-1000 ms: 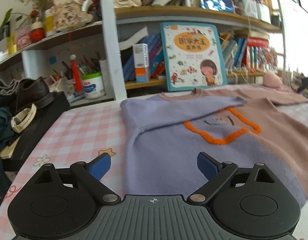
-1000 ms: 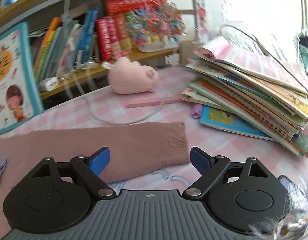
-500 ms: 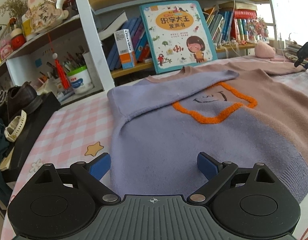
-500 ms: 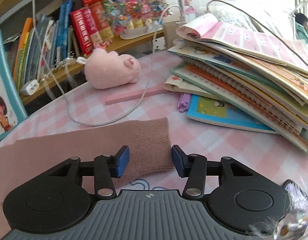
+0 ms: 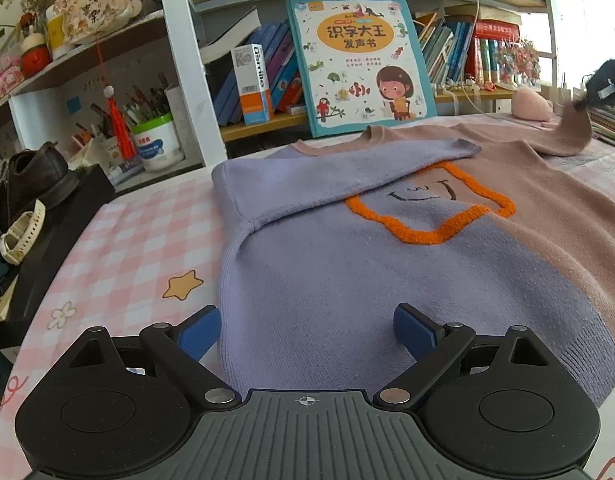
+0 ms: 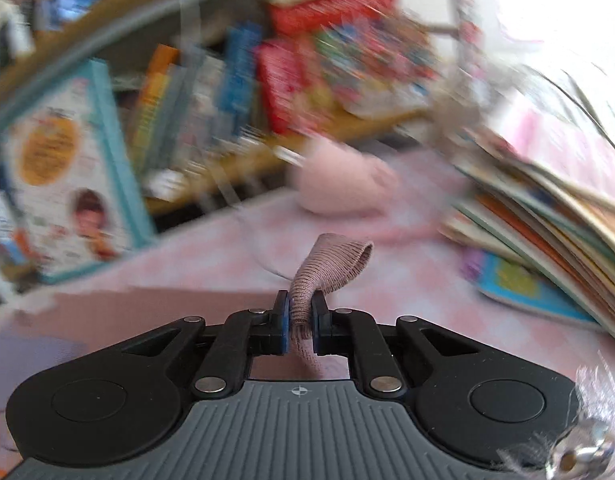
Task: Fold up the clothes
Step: 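Lift the pink sleeve with the right tool and carry it across the body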
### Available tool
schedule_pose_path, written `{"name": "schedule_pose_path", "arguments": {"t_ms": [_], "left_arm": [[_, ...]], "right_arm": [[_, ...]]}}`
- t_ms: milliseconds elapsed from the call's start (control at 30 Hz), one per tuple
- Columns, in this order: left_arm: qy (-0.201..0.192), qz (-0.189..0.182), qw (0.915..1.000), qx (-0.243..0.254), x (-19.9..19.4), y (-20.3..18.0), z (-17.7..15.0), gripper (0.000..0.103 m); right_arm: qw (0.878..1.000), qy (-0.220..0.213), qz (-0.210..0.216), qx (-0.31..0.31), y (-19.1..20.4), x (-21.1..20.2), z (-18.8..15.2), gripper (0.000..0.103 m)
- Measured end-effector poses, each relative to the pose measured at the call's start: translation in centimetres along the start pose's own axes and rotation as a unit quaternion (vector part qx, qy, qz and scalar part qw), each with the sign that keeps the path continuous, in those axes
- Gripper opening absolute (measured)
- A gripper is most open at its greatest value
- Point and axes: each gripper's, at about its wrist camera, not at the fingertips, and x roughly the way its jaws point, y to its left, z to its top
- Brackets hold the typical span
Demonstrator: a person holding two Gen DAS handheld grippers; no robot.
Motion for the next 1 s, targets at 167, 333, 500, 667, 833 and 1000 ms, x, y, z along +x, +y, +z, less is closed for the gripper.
{"name": "schedule_pose_path", "arguments": {"t_ms": [167,333,500,667,833,1000], "left_arm": [[0.000,0.000,1.0000,0.000,0.0,0.1,0.0,0.095],[-0.002,0.005,1.0000,0.001,0.0,0.1,0.0,0.095],[-0.014,0.012,0.9998,0.006,-0.4,-0.1,0.0,0.095],[-0.016,0.015,0.9998,0.004,-0.5,0.0,0.0,0.095],[-0.017,0.020,0.9996,-0.003,-0.6,0.1,0.0,0.095],[-0.023,0.025,0.9994,-0.007,-0.8,0.3,0.0,0.095]], "right_arm": [[0.995,-0.004,0.084,-0.050,7.7,-0.7,1.1,0.009],[0.981,-0.008,0.167,-0.100,15.4,-1.4,2.2,0.009],[0.957,-0.012,0.249,-0.148,23.1,-2.1,3.4,0.009],[0.940,0.010,0.296,-0.172,28.7,-1.3,2.2,0.009],[0.929,0.038,0.320,-0.183,32.4,0.2,0.0,0.009],[0.921,0.068,0.340,-0.179,34.9,2.1,-2.0,0.010]]}}
